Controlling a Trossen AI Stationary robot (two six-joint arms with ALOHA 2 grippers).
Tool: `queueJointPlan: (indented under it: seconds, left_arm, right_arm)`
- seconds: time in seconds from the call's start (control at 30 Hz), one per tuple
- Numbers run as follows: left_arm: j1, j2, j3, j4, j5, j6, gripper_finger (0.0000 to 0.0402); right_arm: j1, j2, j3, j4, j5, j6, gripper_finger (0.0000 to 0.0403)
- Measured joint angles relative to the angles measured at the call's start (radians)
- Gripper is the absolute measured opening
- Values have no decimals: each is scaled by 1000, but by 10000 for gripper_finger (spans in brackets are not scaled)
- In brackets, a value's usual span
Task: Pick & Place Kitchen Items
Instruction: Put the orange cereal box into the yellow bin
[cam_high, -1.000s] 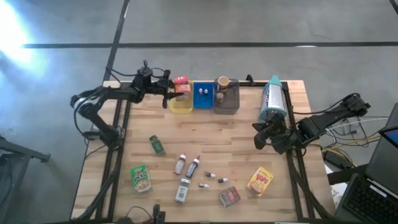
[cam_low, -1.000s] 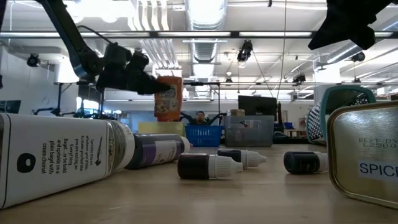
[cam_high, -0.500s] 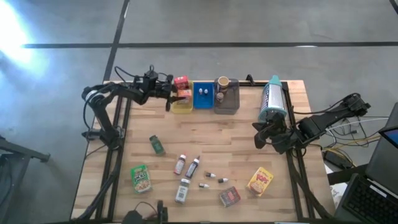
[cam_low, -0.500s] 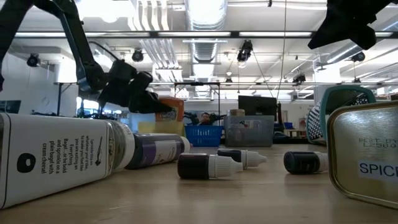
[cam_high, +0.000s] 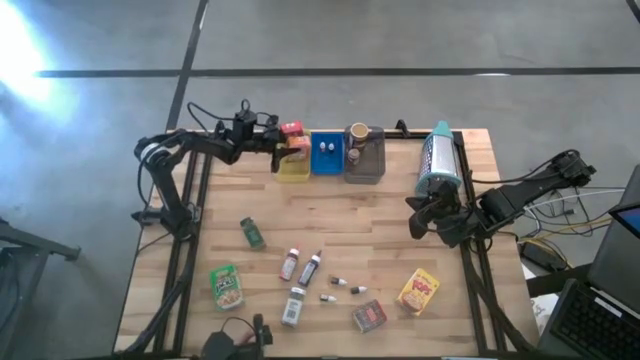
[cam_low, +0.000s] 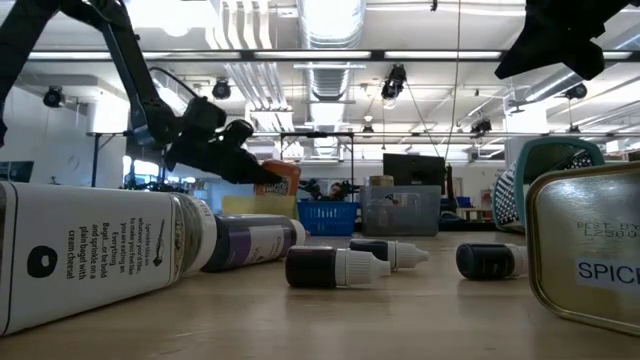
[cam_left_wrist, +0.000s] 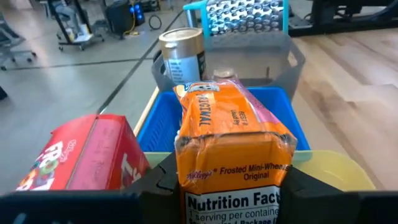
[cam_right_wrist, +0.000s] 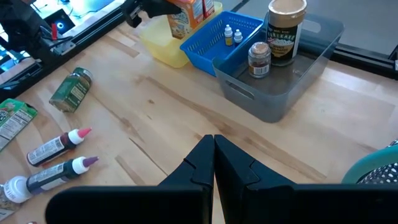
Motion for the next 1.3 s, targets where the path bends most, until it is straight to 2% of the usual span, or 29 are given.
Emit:
queueJointPlan:
  seconds: [0.17,0.3,0.6,0.73,1.0,1.13,1.3]
  left_arm:
    - [0,6,33,-87,-7,20,131]
    - [0,10,41,-96,-9,23,135]
    - [-1,10,41,-100,-10,17,203]
    - [-1,-6,39,-104,13,6,219]
    - [-1,-157,36,-101,61,-67,218]
    - [-5,-243,35,-152,63,-76,217]
    - [-15,-272,34,-266,24,-22,183]
  right_arm:
    - [0,0,0,0,0,-3,8]
    - [0,0,0,0,0,-2,8]
    - [0,0,0,1,-4,0,8]
    - [0,0,0,2,-4,0,8]
    - [0,0,0,1,-5,-3,8]
    - [0,0,0,1,-5,-15,8]
    - [0,1,0,1,-4,-29,8]
